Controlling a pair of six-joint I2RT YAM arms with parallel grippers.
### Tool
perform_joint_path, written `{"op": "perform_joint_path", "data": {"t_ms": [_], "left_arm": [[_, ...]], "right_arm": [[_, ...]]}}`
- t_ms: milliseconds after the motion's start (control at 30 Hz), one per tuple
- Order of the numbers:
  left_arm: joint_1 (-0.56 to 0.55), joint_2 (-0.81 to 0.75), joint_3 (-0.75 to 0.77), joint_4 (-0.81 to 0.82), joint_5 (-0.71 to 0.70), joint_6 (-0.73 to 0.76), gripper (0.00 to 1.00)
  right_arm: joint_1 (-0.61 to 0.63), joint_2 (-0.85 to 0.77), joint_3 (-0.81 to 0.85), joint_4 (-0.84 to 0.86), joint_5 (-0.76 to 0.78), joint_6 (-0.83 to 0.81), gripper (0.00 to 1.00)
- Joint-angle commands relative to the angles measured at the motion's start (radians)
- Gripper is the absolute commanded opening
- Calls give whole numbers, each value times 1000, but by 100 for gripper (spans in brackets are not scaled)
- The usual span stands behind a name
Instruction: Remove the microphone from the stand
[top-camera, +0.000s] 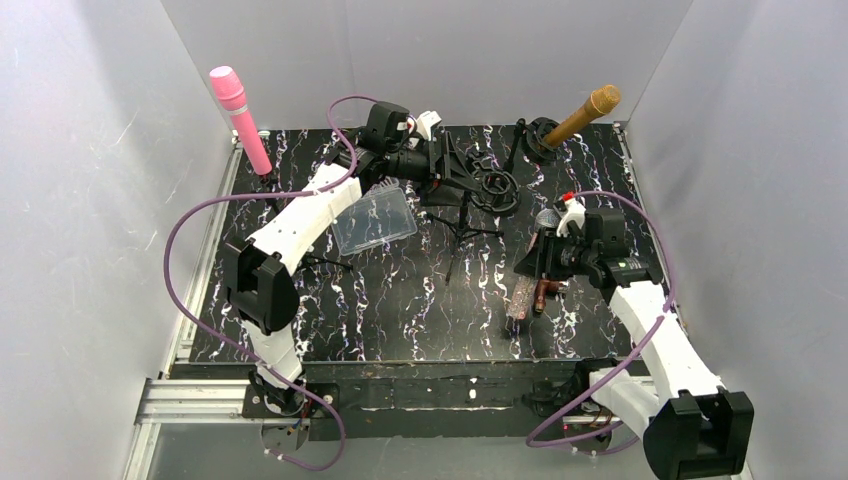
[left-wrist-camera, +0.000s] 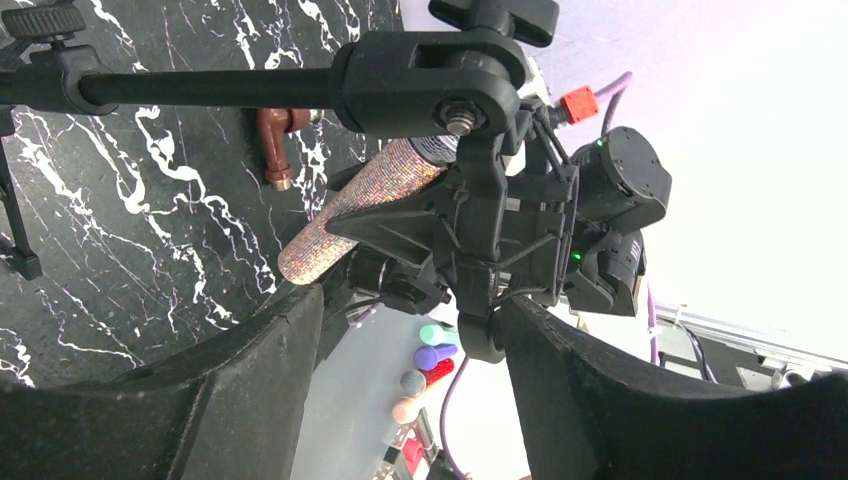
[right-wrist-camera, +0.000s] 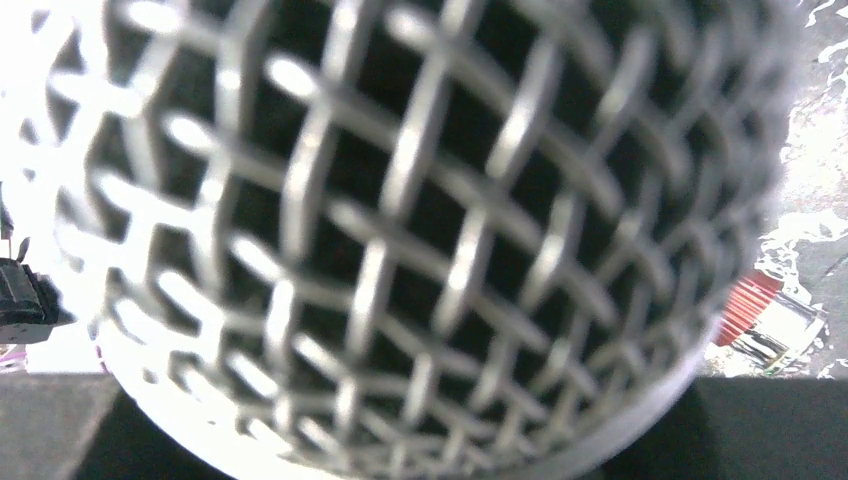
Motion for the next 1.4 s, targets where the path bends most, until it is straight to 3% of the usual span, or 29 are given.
{"op": "perform_joint_path", "data": {"t_ms": [0,267,500,567,633,667,1067,1367], "left_arm": [[5,-67,-37,-22,22,14,64],[3,-136,-108,-30,12,-1,67],[3,-166,-92,-85,4,61,77],[3,-175,-87,-85,4,76,82],[3,-185,-82,-120,5,95,97],[3,-192,-78,-132,4,105,98],[37,-244,8,-216,7,158,98],[84,-272,53,-211,30,144,98]], "right_arm": [[8,28,-17,82,-31,31,1],[44,141,-5,55,13,5,1],[60,281,65,-23,11,-15,1],[61,327,81,-41,-5,-22,1],[68,363,99,-50,-6,-27,1],[80,382,110,-59,-3,-31,1],[113,582,211,-127,100,-50,1],[172,688,288,-160,204,-61,11]]}}
